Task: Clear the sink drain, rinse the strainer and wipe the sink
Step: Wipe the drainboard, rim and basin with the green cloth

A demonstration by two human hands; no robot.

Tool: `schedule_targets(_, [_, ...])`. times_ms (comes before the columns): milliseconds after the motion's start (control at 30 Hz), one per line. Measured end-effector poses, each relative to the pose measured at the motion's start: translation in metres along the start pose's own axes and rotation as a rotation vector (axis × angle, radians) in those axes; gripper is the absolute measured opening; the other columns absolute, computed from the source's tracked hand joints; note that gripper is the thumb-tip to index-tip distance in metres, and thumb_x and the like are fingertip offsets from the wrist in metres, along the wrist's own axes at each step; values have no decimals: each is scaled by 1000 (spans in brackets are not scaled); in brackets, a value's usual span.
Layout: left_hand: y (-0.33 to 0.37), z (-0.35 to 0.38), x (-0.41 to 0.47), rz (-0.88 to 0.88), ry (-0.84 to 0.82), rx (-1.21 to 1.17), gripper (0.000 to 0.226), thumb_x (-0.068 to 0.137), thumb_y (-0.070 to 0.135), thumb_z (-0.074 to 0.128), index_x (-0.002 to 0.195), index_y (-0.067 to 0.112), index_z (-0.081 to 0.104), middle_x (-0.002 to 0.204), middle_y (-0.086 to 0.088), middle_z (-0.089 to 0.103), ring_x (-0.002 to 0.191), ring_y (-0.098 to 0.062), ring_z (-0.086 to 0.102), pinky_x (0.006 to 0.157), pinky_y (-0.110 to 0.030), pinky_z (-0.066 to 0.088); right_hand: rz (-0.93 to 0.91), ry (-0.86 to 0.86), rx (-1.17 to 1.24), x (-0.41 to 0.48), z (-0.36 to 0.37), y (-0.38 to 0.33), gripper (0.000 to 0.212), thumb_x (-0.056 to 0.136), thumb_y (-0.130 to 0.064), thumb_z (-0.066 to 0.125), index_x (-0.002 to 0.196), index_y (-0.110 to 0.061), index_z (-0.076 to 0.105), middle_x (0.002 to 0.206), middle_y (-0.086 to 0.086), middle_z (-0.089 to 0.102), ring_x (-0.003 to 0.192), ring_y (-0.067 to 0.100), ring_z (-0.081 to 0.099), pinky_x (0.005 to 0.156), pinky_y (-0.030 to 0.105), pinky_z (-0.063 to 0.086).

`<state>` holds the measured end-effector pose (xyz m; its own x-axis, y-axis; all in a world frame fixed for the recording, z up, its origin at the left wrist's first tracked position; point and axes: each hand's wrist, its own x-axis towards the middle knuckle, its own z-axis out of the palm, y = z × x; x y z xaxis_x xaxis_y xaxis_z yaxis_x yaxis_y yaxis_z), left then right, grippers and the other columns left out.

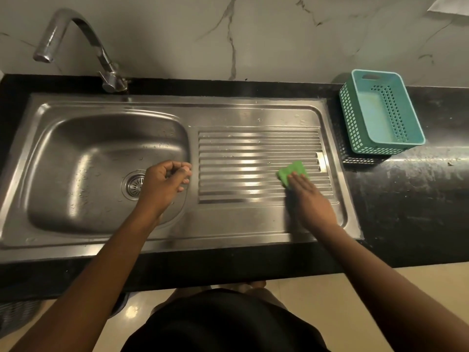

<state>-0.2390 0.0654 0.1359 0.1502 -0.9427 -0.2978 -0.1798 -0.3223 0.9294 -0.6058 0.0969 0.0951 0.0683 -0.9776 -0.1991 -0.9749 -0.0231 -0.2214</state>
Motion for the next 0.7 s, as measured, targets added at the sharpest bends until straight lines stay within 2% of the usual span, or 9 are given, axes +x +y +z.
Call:
schedule_targets(67, [1, -1, 1, 0, -6, -9, 17, 99, 16, 68, 94, 29, 77, 100, 6, 80, 80, -1, 72, 72, -23, 58, 91, -7, -15, -2, -6, 23, 67, 96, -6, 46, 161, -20, 35, 168, 2, 32, 157, 24, 27, 122, 47, 37])
schedule_targets(133, [1, -4, 2, 1, -8, -8, 16, 99, 17, 68, 95, 29, 77, 102, 5, 80, 84, -6, 73, 74, -25, 59, 199, 29, 9, 1, -1, 22, 69, 95, 1, 52, 160, -15, 36, 168, 7, 32, 157, 29, 26, 126, 46, 28])
schedule_targets(267, [-2, -10, 1, -10, -16, -22, 15, 99, 16, 67, 98, 27, 77, 101, -1, 80, 87, -11, 73, 79, -33, 59, 312, 87, -23, 16, 26, -29, 62, 95, -9, 49, 155, 0, 38, 165, 20, 35, 156, 35, 26, 129, 47, 19])
schedule_targets(333, [-3, -14, 1, -13, -11, -25, 14, 99, 15, 67, 100, 25, 77, 101, -5, 80, 87, -12, 72, 79, -33, 58, 263, 59, 2, 21, 37, -69, 68, 94, -14, 49, 159, -4, 31, 168, 17, 28, 158, 34, 21, 129, 46, 18])
schedule_targets(467, [-3, -21, 2, -18, -6, -33, 12, 99, 14, 67, 102, 20, 77, 102, -10, 79, 85, -13, 70, 78, -32, 58, 37, -18, 43, 24, 57, -165, 81, 88, -9, 50, 164, -8, 19, 173, 13, 15, 160, 34, 10, 130, 47, 12])
schedule_targets(533, [-4, -23, 1, -15, -3, -22, 13, 99, 14, 67, 104, 20, 77, 101, -9, 79, 86, -13, 70, 79, -34, 58, -43, -73, 58, 29, 62, -202, 79, 90, -9, 47, 164, -8, 18, 173, 13, 12, 160, 35, 5, 131, 48, 9])
schedule_targets(600, [-3, -26, 2, -7, 12, -13, 13, 99, 15, 67, 105, 19, 78, 100, -8, 80, 86, -14, 71, 80, -35, 59, -83, -106, 72, 36, 62, -222, 73, 96, -11, 43, 164, -7, 17, 173, 14, 11, 160, 36, 3, 131, 49, 6])
schedule_targets(700, [-3, -31, 4, 5, 37, -14, 12, 99, 17, 68, 105, 20, 78, 98, -4, 80, 84, -12, 72, 79, -35, 60, -222, -129, 32, 42, 56, -214, 69, 100, -14, 43, 164, -11, 20, 173, 10, 14, 160, 33, 8, 130, 45, 8])
